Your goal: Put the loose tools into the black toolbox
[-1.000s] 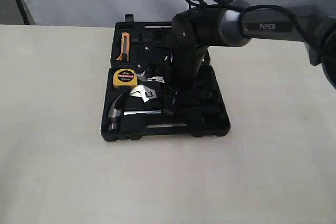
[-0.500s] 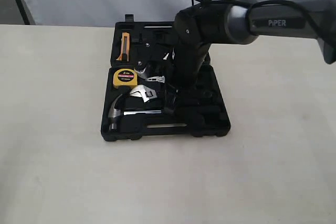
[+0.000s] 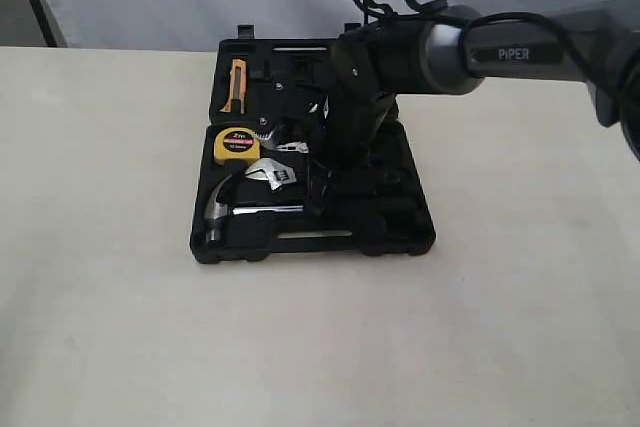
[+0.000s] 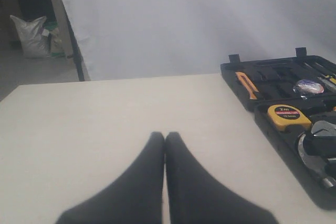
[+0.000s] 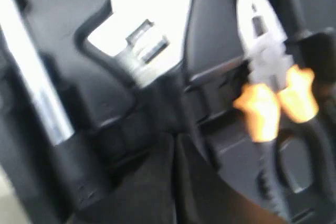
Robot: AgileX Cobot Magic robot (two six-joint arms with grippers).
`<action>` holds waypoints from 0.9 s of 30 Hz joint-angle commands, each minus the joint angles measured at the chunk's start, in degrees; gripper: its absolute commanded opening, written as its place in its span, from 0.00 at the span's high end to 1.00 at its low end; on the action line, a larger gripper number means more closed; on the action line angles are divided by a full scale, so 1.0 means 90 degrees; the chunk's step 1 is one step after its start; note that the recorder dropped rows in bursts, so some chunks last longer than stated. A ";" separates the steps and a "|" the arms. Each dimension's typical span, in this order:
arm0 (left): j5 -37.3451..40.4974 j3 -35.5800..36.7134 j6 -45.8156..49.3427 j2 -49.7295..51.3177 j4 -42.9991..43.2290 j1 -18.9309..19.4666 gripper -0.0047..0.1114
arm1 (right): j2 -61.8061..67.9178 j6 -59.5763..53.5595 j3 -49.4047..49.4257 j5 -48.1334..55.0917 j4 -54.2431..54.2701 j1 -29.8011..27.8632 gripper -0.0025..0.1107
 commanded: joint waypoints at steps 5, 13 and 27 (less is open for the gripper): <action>-0.0108 0.0059 -0.0065 -0.0051 -0.0087 0.0021 0.95 | -0.0091 0.0013 0.0025 -0.0533 0.0000 -0.0036 0.98; -0.0108 0.0059 -0.0065 -0.0051 -0.0087 0.0021 0.95 | 0.0403 0.0025 0.0025 0.0015 0.0001 -0.0036 0.98; -0.0108 0.0059 -0.0065 -0.0051 -0.0087 0.0021 0.95 | 0.0417 -0.0330 0.0025 0.1596 0.0314 0.0417 0.98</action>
